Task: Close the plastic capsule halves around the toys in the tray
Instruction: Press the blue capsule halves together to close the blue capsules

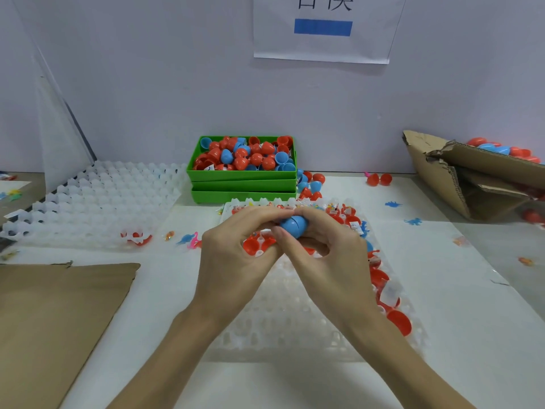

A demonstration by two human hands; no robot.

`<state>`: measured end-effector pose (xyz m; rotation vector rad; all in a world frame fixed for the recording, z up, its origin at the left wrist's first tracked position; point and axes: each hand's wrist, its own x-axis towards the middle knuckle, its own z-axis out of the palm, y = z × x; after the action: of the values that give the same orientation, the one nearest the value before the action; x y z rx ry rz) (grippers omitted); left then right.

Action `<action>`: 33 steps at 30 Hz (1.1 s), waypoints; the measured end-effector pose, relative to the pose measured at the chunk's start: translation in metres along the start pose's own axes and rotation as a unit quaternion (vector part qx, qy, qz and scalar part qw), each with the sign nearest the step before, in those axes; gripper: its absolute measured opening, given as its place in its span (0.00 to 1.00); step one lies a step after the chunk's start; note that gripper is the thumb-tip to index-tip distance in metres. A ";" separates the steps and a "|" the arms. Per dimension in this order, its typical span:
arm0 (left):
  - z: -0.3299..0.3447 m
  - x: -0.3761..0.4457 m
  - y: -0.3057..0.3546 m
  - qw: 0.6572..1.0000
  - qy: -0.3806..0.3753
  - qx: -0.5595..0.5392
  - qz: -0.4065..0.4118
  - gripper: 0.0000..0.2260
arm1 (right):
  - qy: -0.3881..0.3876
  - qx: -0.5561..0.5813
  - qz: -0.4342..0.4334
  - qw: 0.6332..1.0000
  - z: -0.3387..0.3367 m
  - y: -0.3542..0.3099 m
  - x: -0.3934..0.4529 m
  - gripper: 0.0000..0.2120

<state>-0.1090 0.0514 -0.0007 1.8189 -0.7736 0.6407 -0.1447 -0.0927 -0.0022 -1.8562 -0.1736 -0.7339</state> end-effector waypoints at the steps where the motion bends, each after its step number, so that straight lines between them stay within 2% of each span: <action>1: 0.000 0.000 0.000 1.000 0.002 0.002 0.003 0.16 | 0.001 -0.008 -0.006 1.000 0.001 -0.001 0.000 0.13; 9: -0.001 0.001 0.001 0.999 0.024 0.031 0.030 0.15 | -0.010 -0.029 -0.039 0.999 0.001 -0.003 -0.002 0.13; 11: -0.001 0.001 0.002 0.999 0.008 0.029 0.025 0.15 | -0.024 -0.012 -0.018 0.999 -0.001 -0.004 -0.001 0.14; 13: -0.002 0.003 0.001 0.999 -0.033 -0.023 -0.021 0.16 | -0.060 0.041 0.020 0.997 -0.006 -0.004 0.004 0.13; 16: -0.006 0.005 0.001 0.987 -0.083 -0.113 -0.082 0.19 | -0.149 0.162 0.067 0.973 -0.017 -0.003 0.012 0.15; 20: -0.005 0.006 0.005 0.982 -0.122 -0.131 -0.058 0.21 | -0.220 0.289 0.097 0.927 -0.023 -0.003 0.013 0.19; 25: -0.009 0.006 0.011 0.978 -0.096 -0.182 -0.018 0.20 | -0.271 0.348 0.101 0.892 -0.028 -0.005 0.015 0.27; 30: -0.008 0.002 0.020 0.953 -0.116 -0.277 -0.044 0.28 | -0.320 0.382 0.093 0.862 -0.029 -0.010 0.016 0.25; 33: -0.009 0.003 0.021 0.971 -0.088 -0.220 -0.036 0.18 | -0.322 0.391 0.084 0.858 -0.029 -0.011 0.017 0.22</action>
<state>-0.1232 0.0535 0.0174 1.4970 -0.8841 0.2337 -0.1483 -0.1175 0.0228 -1.2255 -0.6323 0.1312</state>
